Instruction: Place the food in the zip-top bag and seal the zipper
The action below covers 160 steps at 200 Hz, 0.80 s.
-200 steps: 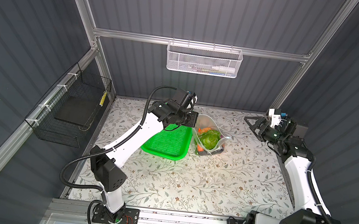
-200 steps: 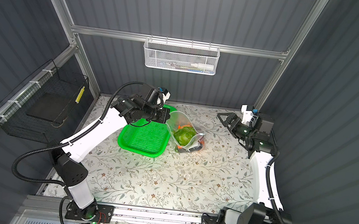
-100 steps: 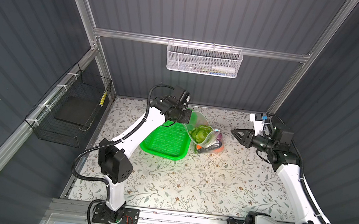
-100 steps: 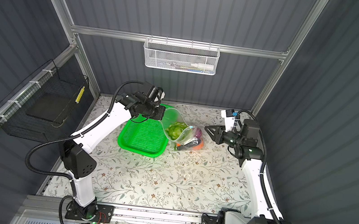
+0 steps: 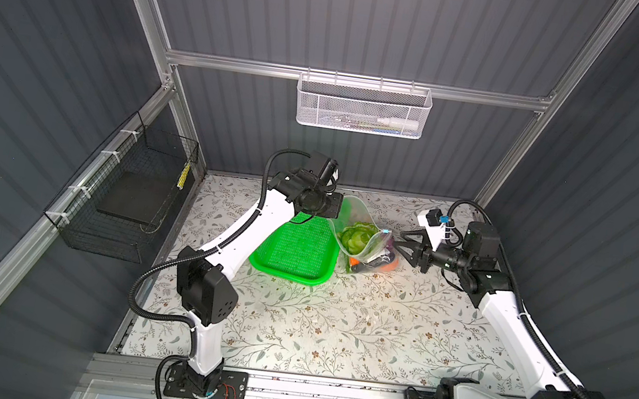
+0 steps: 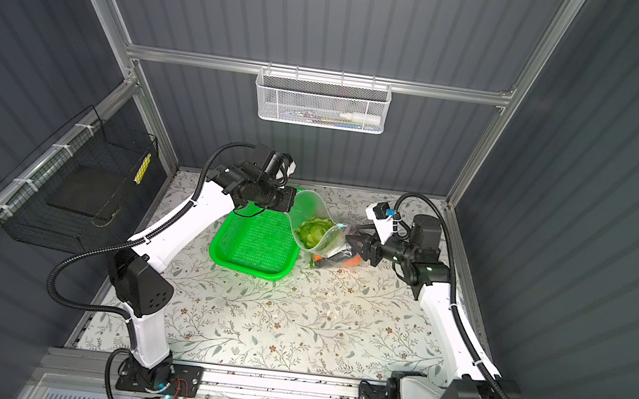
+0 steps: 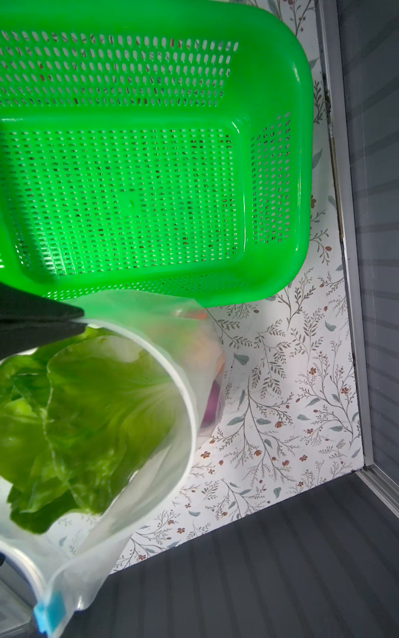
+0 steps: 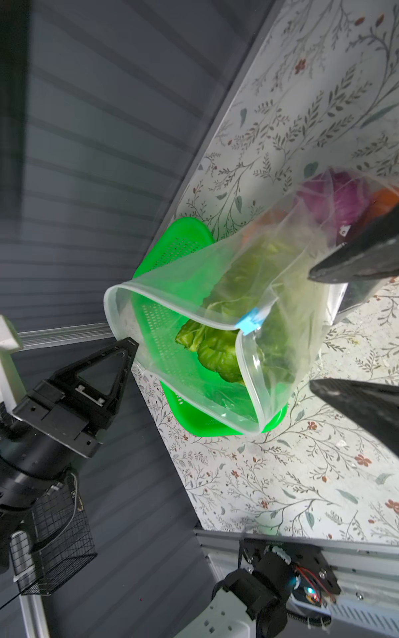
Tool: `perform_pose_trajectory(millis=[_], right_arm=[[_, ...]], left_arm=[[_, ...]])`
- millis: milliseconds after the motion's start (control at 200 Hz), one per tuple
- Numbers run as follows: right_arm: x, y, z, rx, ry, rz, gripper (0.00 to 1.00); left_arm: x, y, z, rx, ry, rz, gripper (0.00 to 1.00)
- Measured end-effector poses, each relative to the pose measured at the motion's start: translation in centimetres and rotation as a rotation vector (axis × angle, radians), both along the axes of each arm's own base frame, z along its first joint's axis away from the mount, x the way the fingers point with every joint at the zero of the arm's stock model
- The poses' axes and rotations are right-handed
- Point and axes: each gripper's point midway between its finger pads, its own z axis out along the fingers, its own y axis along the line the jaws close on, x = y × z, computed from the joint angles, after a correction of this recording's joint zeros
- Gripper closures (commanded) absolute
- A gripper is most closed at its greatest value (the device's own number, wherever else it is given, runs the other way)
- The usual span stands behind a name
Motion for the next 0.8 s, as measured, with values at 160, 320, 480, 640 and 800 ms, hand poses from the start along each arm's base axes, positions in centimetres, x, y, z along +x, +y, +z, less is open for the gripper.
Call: perform_pose_trajectory(millis=[160, 320, 480, 640, 800], right_arm=[[1.2, 0.2, 0.0, -0.012, -0.069, 0.015, 0.67], [1.5, 1.0, 0.1, -0.006, -0.104, 0.048, 0.7], [1.6, 2.1, -0.6, 0.0, -0.101, 0.09, 0.73], [2.0, 2.5, -1.0, -0.002, -0.107, 0.099, 0.61], [2.7, 2.1, -0.8, -0.027, -0.147, 0.068, 0.55]], left_arm=[[0.0, -0.1, 0.0, -0.005, 0.002, -0.004, 1.0], [-0.1, -0.1, -0.2, -0.004, 0.005, -0.004, 1.0], [-0.2, 0.0, -1.3, 0.008, 0.023, -0.004, 1.0], [-0.3, 0.0, -1.8, 0.009, 0.037, -0.002, 1.0], [-0.5, 0.1, -2.1, 0.008, 0.042, -0.003, 1.0]])
